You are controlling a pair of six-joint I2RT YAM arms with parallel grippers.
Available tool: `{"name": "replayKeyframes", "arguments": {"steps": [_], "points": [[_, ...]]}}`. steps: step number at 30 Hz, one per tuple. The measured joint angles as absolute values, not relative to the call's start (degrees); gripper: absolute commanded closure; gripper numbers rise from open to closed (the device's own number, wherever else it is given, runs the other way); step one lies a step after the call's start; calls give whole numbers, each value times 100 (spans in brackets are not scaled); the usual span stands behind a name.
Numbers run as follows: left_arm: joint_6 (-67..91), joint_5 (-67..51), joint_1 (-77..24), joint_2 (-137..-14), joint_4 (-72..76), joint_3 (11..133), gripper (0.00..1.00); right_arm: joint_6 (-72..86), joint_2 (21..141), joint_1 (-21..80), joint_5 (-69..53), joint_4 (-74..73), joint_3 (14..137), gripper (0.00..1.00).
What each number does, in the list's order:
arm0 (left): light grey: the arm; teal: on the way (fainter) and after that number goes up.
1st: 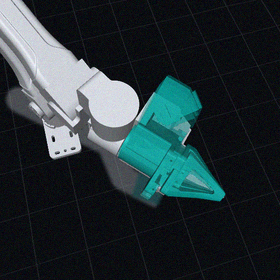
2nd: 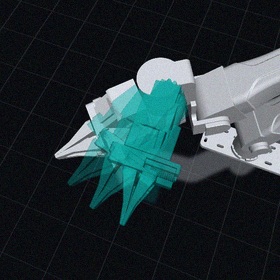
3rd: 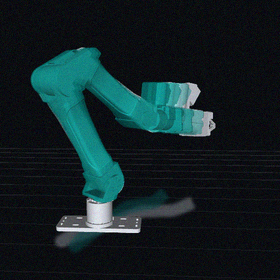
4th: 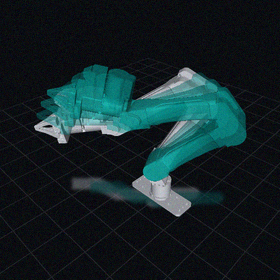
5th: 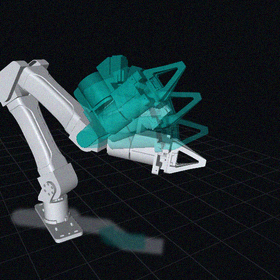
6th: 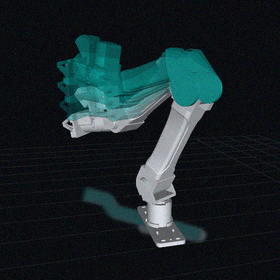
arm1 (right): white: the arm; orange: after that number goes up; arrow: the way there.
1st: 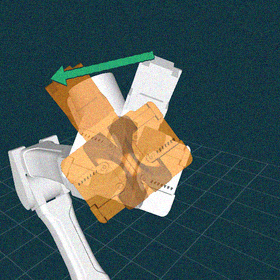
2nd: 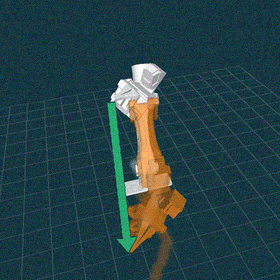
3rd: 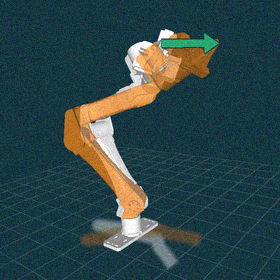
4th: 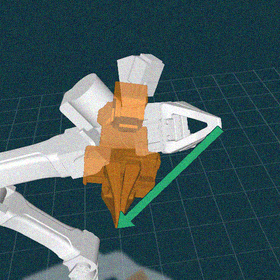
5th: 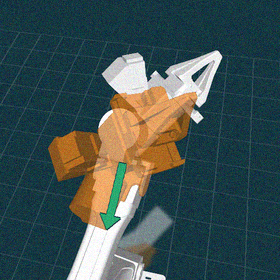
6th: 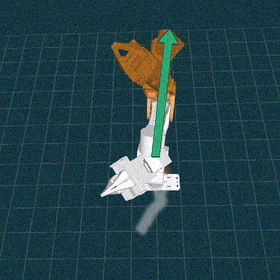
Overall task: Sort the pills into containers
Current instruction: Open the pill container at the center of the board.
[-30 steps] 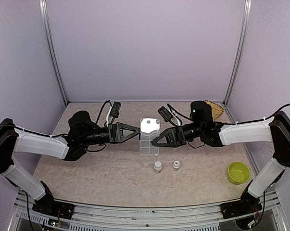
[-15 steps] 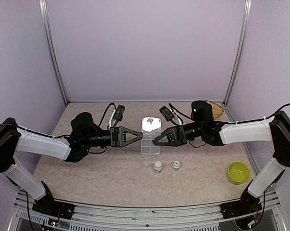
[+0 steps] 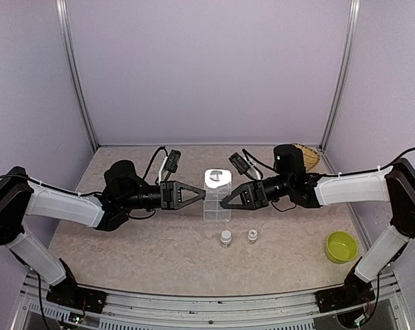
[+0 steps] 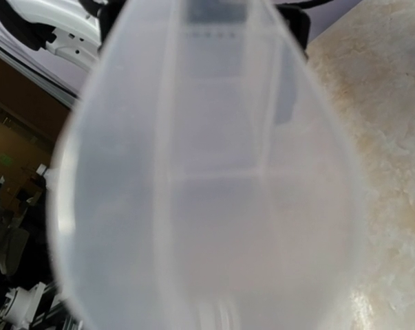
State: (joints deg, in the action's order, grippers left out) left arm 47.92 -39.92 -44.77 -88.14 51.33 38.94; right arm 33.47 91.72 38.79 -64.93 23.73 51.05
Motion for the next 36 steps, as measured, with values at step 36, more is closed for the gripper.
{"name": "replayKeyframes", "arguments": {"steps": [36], "points": [[4591, -3256, -4346, -8680, 3957, 4134, 47, 2775, 9290, 3629, -5961, 1474, 5299, 80]]}}
